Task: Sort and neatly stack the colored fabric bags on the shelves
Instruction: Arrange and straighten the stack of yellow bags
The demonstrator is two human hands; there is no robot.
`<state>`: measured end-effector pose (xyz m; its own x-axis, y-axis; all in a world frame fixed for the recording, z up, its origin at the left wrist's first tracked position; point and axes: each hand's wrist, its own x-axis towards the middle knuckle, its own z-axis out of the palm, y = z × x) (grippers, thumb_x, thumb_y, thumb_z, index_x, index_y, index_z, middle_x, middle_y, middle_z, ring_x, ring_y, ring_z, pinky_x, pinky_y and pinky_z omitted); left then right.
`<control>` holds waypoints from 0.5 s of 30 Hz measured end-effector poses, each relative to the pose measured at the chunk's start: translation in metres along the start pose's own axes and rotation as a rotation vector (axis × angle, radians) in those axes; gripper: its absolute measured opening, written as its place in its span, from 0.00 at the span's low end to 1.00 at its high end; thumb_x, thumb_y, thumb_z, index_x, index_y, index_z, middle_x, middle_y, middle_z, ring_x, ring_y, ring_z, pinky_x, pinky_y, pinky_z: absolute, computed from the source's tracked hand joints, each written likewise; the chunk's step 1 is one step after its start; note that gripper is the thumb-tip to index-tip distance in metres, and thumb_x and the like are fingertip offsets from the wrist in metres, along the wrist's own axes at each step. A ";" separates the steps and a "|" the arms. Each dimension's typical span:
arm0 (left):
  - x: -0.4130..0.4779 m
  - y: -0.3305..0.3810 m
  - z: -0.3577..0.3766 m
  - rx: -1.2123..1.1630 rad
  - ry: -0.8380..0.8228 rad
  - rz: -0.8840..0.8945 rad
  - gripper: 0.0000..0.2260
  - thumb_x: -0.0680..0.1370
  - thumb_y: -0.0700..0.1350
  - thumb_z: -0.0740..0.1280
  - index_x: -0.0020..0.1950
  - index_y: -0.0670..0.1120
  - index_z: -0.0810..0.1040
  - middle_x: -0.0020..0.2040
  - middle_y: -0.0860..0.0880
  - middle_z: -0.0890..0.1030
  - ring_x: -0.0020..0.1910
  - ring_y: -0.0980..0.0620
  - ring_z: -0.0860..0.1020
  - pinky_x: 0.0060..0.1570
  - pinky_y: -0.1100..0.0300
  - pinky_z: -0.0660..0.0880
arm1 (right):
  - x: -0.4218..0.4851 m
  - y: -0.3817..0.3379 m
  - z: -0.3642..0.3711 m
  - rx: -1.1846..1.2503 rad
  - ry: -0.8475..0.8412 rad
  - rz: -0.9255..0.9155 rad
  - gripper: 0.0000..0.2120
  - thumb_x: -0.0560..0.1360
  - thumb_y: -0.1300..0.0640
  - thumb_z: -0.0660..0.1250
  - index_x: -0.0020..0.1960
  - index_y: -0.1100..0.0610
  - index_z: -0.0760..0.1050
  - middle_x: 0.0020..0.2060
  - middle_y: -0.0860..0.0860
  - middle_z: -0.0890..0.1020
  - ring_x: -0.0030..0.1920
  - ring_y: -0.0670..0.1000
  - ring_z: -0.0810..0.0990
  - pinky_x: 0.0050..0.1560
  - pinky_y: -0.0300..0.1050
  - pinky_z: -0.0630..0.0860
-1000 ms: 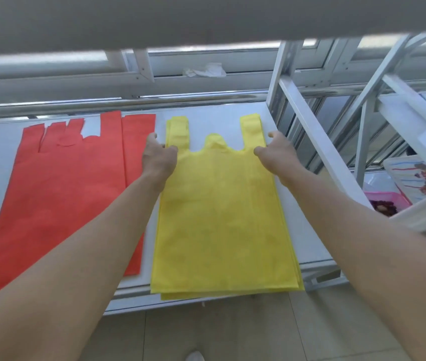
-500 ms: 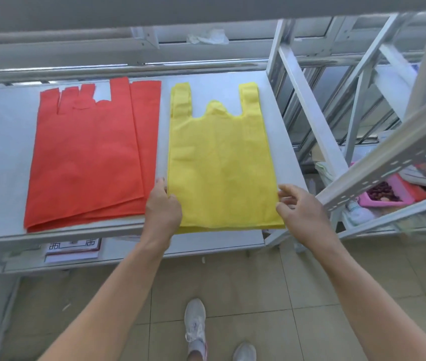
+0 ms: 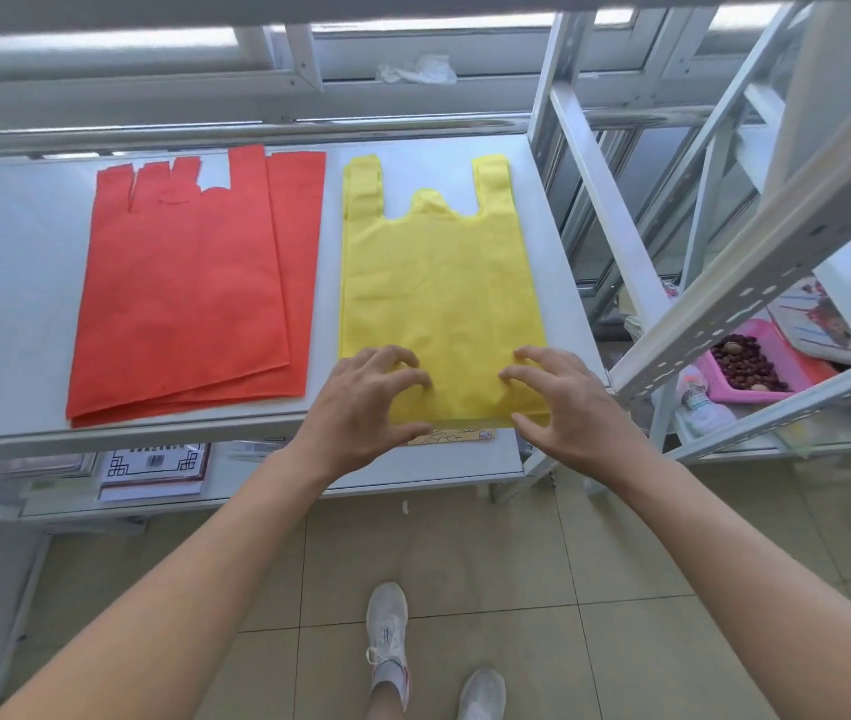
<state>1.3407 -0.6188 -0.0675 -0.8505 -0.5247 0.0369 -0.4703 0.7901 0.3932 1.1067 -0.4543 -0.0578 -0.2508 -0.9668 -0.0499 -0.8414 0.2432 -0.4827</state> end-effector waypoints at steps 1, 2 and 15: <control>0.001 0.000 0.000 0.019 0.004 0.014 0.20 0.71 0.58 0.78 0.61 0.57 0.81 0.64 0.55 0.76 0.65 0.49 0.74 0.63 0.47 0.71 | 0.000 0.000 0.000 -0.011 0.002 -0.009 0.22 0.73 0.56 0.75 0.67 0.48 0.78 0.72 0.50 0.74 0.74 0.55 0.68 0.70 0.62 0.70; 0.001 -0.001 -0.001 0.024 0.012 0.028 0.18 0.72 0.57 0.78 0.60 0.57 0.81 0.64 0.55 0.77 0.65 0.48 0.75 0.63 0.47 0.72 | 0.001 0.000 -0.001 -0.015 0.000 -0.017 0.22 0.73 0.56 0.75 0.66 0.48 0.78 0.71 0.50 0.74 0.74 0.56 0.69 0.70 0.62 0.70; 0.000 -0.003 -0.016 -0.212 0.088 -0.026 0.12 0.85 0.50 0.64 0.63 0.50 0.85 0.63 0.53 0.84 0.68 0.55 0.78 0.64 0.51 0.76 | 0.007 0.014 -0.018 0.077 0.063 -0.082 0.15 0.83 0.59 0.65 0.68 0.54 0.81 0.66 0.50 0.81 0.71 0.50 0.75 0.75 0.51 0.70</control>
<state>1.3459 -0.6261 -0.0543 -0.8104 -0.5772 0.1002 -0.4244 0.6963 0.5788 1.0850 -0.4564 -0.0491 -0.2143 -0.9757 0.0459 -0.8215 0.1546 -0.5489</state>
